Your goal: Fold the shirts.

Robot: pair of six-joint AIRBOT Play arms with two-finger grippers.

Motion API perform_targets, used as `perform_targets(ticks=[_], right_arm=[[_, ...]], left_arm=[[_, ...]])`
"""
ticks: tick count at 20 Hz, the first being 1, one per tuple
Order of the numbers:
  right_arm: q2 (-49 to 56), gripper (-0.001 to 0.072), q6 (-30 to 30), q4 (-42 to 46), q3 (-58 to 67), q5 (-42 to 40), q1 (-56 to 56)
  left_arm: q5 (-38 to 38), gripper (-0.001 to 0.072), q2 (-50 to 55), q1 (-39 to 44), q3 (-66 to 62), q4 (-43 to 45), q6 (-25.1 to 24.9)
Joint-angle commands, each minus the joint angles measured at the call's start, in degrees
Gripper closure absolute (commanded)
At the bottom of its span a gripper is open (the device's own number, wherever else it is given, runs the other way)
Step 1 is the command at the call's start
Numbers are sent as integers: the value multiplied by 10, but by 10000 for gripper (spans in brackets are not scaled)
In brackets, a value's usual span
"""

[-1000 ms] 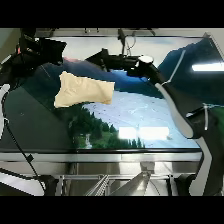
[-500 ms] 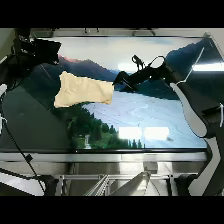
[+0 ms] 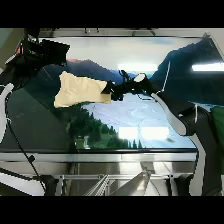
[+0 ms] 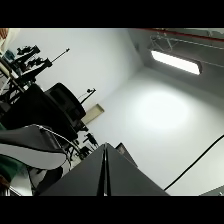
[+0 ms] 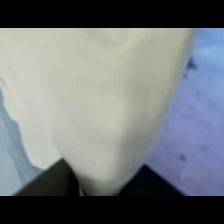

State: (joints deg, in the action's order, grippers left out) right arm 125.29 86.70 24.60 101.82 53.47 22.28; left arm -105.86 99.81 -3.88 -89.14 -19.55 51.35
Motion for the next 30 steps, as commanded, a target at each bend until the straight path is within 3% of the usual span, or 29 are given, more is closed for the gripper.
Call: perform_targets(ticks=[1, 3, 7, 10, 14, 16, 20, 27, 30], right_arm=[[1, 690, -120, -180, 3, -38, 13], [-28, 690, -169, -225, 3, -33, 2], [-171, 690, -160, -153, 3, -18, -69], [-305, 690, -50, -12, 3, -15, -181], [-431, 690, 77, 165, 3, 49, -394], [-452, 690, 109, 209, 3, 102, -509], [-452, 691, 115, 253, 4, 265, -689], [-485, 691, 116, 270, 4, 490, -843], [-522, 691, 117, 395, -7, 521, -883]], left_arm=[[-5, 697, 0, 3, 0, 1, 1], [-5, 697, 0, 3, 0, 1, 2], [-5, 697, 0, 3, 0, 1, 8], [-5, 697, 0, 5, 0, 1, 8], [-5, 697, 0, 16, 0, 5, 8], [-5, 697, 0, 25, 0, 5, 8], [-5, 697, 0, 55, 0, 5, 8], [-5, 697, 0, 115, 0, 5, -16], [-5, 697, 2, 131, 0, 6, -30]])
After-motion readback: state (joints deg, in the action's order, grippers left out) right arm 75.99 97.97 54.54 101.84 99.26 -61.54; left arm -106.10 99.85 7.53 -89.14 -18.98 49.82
